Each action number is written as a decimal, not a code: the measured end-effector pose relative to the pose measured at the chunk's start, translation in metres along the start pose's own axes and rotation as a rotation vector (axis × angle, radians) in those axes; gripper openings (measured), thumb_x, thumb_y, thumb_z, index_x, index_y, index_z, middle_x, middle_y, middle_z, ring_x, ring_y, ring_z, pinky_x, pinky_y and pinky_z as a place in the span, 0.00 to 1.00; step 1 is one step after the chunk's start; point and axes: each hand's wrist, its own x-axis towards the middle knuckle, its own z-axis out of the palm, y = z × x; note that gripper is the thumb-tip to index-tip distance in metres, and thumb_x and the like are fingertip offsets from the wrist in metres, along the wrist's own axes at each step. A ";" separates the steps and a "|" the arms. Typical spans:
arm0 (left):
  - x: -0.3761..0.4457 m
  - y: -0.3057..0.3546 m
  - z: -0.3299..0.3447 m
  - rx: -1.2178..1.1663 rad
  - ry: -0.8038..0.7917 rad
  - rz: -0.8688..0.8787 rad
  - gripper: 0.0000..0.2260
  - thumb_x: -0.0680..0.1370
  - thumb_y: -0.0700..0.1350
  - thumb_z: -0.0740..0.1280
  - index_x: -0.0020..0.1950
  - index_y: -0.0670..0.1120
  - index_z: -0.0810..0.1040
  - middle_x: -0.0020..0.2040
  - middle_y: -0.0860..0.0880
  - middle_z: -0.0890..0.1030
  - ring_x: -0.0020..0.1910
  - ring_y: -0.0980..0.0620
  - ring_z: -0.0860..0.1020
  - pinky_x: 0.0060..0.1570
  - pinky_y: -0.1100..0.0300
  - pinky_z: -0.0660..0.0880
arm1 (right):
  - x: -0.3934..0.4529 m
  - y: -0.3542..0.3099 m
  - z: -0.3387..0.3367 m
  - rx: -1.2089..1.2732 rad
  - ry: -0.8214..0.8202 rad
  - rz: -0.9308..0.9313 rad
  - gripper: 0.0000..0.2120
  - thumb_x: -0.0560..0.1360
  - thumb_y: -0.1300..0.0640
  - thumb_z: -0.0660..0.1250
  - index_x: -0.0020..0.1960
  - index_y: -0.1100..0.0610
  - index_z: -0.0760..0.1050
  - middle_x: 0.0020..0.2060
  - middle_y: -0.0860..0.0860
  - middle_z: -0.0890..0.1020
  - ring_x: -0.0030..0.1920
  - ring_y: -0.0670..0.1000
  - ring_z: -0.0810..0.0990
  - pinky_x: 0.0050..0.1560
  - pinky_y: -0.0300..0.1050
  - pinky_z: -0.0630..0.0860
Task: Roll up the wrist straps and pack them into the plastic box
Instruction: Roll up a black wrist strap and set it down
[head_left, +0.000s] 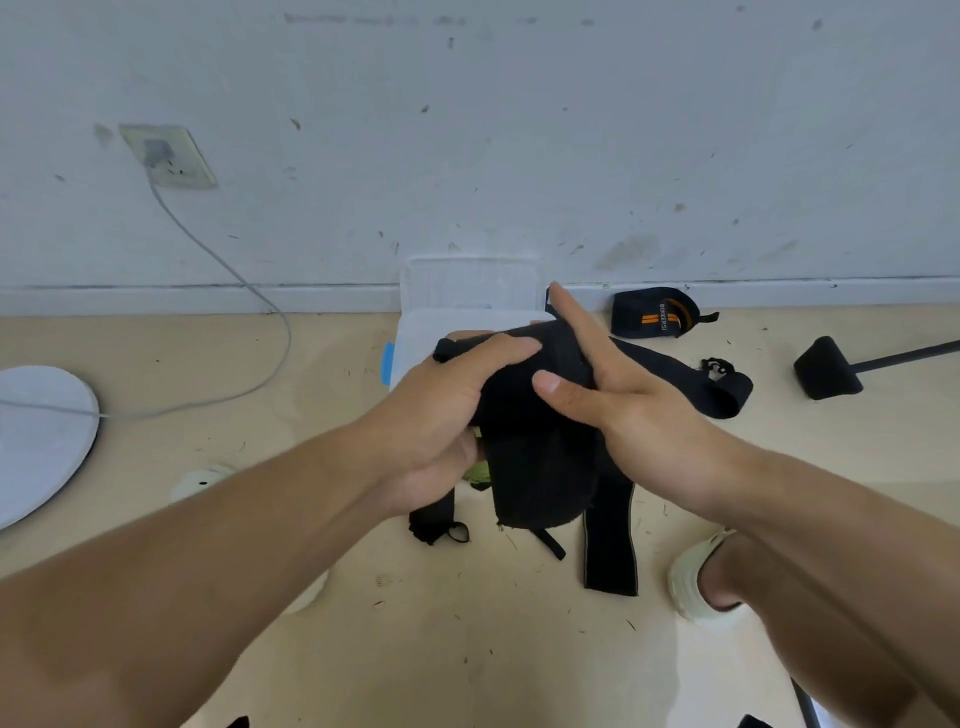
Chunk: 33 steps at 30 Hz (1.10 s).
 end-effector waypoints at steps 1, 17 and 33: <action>0.001 0.000 -0.002 -0.023 -0.011 -0.015 0.08 0.80 0.44 0.70 0.58 0.45 0.83 0.53 0.47 0.87 0.54 0.48 0.85 0.49 0.52 0.82 | -0.001 -0.001 0.000 0.008 -0.001 0.011 0.39 0.82 0.54 0.67 0.81 0.33 0.47 0.62 0.27 0.78 0.64 0.30 0.75 0.74 0.41 0.68; -0.002 -0.020 0.010 0.265 0.268 0.135 0.23 0.74 0.64 0.72 0.58 0.48 0.77 0.49 0.49 0.86 0.52 0.50 0.86 0.55 0.50 0.82 | -0.005 0.009 0.002 -0.042 -0.090 0.054 0.54 0.68 0.49 0.73 0.83 0.37 0.43 0.66 0.43 0.81 0.67 0.45 0.79 0.72 0.53 0.73; -0.008 -0.015 0.020 0.575 0.256 0.204 0.31 0.62 0.74 0.64 0.51 0.51 0.75 0.42 0.57 0.81 0.37 0.68 0.79 0.32 0.75 0.70 | -0.007 -0.005 -0.010 -0.530 -0.038 0.018 0.29 0.64 0.51 0.83 0.59 0.47 0.72 0.46 0.46 0.84 0.45 0.46 0.85 0.47 0.54 0.84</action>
